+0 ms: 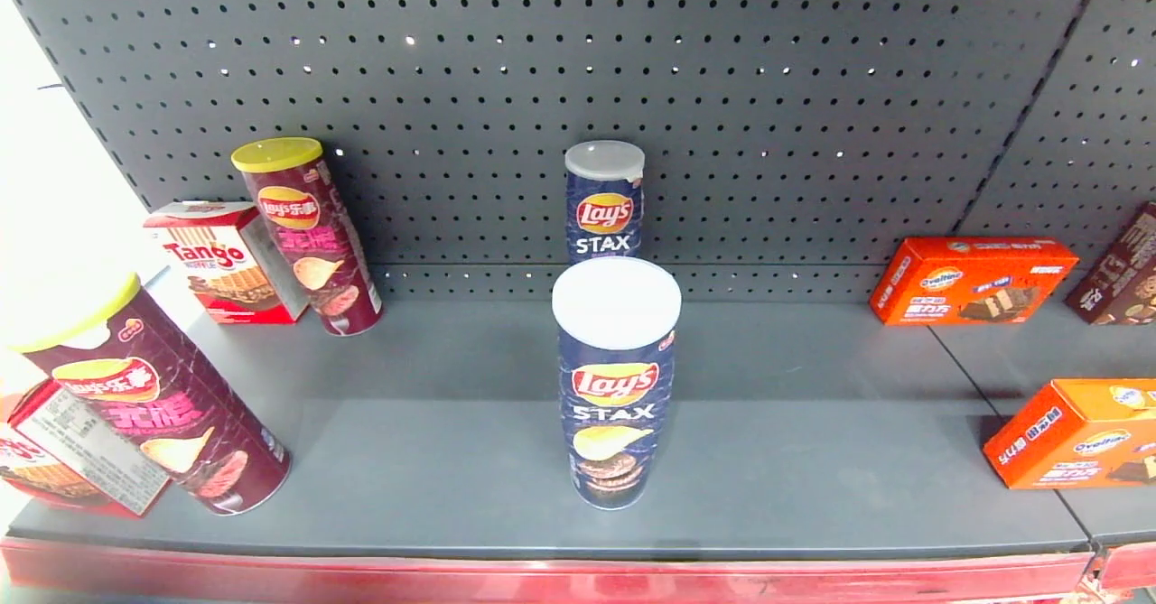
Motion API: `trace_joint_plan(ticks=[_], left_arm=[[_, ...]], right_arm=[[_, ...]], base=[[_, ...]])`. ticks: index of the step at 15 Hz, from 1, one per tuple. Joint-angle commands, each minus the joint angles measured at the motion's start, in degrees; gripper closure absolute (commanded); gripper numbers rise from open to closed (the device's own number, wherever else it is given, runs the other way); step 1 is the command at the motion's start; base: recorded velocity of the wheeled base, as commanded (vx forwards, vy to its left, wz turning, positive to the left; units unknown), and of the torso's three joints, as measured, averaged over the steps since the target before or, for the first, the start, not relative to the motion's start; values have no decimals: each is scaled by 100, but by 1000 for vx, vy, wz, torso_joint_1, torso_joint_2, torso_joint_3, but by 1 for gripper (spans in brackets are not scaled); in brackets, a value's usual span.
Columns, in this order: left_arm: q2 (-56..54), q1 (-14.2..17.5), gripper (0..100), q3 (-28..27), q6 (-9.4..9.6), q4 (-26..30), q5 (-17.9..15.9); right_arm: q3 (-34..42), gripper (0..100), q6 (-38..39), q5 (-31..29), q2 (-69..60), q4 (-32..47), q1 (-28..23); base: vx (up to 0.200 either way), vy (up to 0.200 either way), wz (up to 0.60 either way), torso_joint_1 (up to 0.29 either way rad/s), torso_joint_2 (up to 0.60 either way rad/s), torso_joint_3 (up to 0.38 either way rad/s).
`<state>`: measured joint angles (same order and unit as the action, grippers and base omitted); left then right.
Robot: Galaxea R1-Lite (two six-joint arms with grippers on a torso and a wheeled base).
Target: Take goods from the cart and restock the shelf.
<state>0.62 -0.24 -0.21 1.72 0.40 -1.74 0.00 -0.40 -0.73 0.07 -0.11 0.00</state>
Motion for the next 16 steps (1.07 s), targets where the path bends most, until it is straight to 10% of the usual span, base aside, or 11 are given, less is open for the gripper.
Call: trace_joint_plan(ticks=[1,16], left_arm=[[-1,-2,0,12,21,4,-1],[-1,-2,0,21,153,-23,113]], right_arm=[[0,0,-4,3,10,11,0],[0,0,5,-6,10,2,0]], base=[[0,0,0,0,0,0],[0,13,0,2,1,1]])
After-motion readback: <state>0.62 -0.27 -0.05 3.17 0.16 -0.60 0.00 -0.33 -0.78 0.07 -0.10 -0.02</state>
